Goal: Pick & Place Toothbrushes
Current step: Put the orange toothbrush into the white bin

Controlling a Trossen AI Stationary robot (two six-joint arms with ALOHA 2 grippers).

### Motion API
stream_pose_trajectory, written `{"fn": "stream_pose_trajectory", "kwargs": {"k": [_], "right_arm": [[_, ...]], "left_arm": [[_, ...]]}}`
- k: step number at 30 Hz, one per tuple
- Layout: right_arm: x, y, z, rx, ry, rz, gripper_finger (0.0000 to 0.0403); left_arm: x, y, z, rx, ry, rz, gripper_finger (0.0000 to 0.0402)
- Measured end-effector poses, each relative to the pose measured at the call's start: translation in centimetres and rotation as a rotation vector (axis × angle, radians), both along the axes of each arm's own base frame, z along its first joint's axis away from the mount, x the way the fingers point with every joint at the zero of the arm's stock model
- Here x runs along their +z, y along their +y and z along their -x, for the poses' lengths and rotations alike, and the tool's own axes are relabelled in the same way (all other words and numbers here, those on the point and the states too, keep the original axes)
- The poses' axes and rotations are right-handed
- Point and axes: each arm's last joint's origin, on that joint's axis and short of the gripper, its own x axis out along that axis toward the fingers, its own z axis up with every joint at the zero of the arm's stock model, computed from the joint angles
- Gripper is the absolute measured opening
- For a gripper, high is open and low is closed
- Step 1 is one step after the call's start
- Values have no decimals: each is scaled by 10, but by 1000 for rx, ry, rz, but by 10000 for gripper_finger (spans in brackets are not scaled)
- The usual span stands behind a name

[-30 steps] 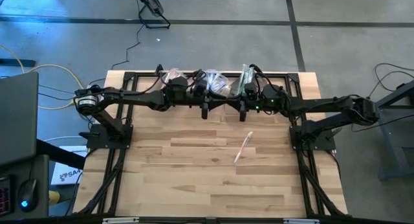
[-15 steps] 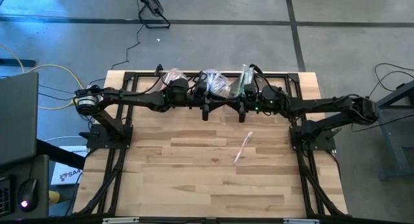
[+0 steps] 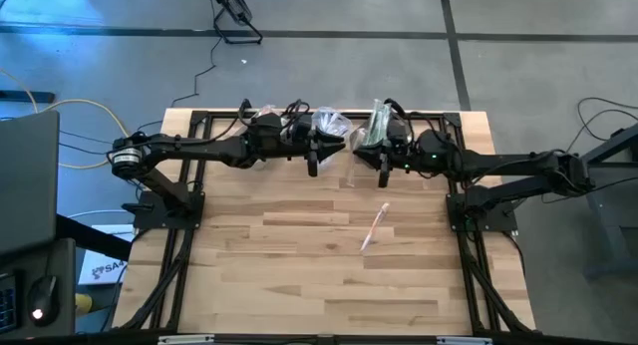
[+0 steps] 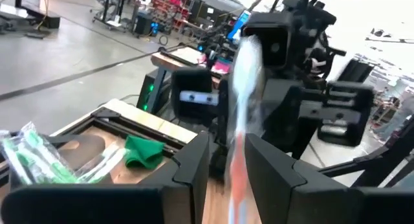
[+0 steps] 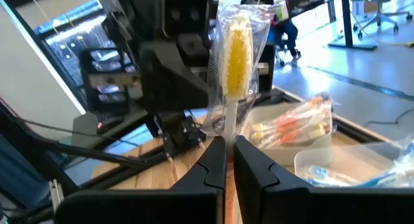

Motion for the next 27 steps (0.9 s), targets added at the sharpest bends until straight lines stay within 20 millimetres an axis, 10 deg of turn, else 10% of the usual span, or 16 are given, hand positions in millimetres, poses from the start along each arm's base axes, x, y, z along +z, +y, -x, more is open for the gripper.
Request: {"fn": "stream_pose_trajectory", "kwargs": {"k": [27], "right_arm": [[-7,-1,-4,4,38,-11,4]], "left_arm": [[-6,-1,-4,-35,13,31,173]]}}
